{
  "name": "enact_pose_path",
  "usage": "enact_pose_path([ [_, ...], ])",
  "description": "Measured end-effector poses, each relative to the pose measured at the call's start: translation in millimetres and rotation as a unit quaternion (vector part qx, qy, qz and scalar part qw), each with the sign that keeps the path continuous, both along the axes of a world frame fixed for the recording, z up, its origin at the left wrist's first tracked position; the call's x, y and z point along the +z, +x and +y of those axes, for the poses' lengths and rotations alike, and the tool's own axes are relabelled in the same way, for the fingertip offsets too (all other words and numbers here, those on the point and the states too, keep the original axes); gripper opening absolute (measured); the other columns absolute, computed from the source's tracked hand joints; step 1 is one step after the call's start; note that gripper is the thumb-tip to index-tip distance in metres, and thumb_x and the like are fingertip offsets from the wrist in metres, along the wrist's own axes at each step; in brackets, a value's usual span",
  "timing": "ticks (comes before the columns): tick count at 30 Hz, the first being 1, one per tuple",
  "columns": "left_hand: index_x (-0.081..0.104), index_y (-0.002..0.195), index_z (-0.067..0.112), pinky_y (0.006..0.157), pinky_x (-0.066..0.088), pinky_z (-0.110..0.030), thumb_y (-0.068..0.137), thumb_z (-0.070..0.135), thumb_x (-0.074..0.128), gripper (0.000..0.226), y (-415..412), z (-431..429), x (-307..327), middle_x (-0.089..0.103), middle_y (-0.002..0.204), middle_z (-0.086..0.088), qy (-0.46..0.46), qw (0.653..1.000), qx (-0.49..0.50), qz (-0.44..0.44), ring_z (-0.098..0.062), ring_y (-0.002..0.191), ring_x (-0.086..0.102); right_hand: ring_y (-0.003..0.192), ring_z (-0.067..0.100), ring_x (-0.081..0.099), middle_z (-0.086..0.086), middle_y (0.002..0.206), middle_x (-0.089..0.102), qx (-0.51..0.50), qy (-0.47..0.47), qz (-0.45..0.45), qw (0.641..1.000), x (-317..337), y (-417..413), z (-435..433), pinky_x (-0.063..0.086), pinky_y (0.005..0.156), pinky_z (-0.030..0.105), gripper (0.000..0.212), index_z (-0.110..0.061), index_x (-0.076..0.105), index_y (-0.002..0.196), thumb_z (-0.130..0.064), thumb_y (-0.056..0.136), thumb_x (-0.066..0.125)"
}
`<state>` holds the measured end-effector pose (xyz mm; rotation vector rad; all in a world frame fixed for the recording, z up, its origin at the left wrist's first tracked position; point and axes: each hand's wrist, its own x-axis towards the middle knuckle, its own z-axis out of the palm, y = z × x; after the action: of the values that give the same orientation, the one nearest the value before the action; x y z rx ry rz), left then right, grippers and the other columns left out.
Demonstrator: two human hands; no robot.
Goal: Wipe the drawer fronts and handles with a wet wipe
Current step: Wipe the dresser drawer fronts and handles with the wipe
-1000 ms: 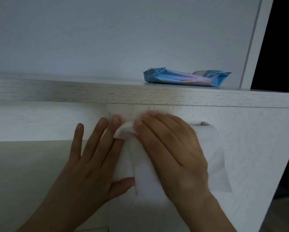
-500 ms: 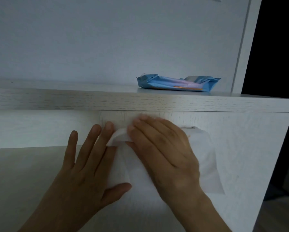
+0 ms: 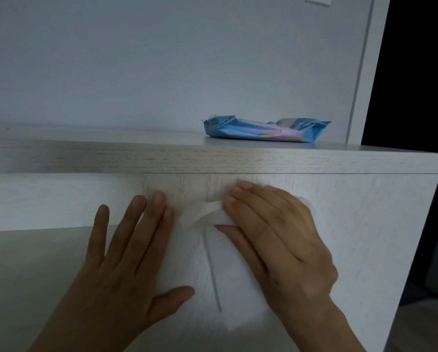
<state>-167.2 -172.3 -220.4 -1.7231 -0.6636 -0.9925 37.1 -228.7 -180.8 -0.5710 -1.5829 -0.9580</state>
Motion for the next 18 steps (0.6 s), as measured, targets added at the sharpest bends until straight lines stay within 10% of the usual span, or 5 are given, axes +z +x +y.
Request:
enact_pose_path([
  [12,0.019,0.152,0.003,0.122,0.008,-0.050,0.102,0.058,0.024,0.075,3,2,0,0.001,0.166,-0.010,0.025,0.999,-0.027,-0.016,-0.025,0.153,0.005,0.114,0.019,0.061,0.009,0.110,0.070,0.012,-0.001,-0.007,1.000,2,-25,8,0.041,0.106,0.031,0.021,-0.003,0.073,0.104,-0.008,0.084,0.072],
  [18,0.027,0.152,0.000,0.106,0.030,-0.071,0.089,0.058,0.048,0.088,-4,31,-32,0.030,0.156,-0.025,-0.021,0.991,0.131,-0.030,-0.047,0.144,0.027,0.112,0.021,0.063,0.011,0.109,0.070,0.012,0.016,-0.004,1.000,2,-31,11,0.045,0.103,0.033,0.024,-0.003,0.074,0.101,-0.005,0.077,0.076],
])
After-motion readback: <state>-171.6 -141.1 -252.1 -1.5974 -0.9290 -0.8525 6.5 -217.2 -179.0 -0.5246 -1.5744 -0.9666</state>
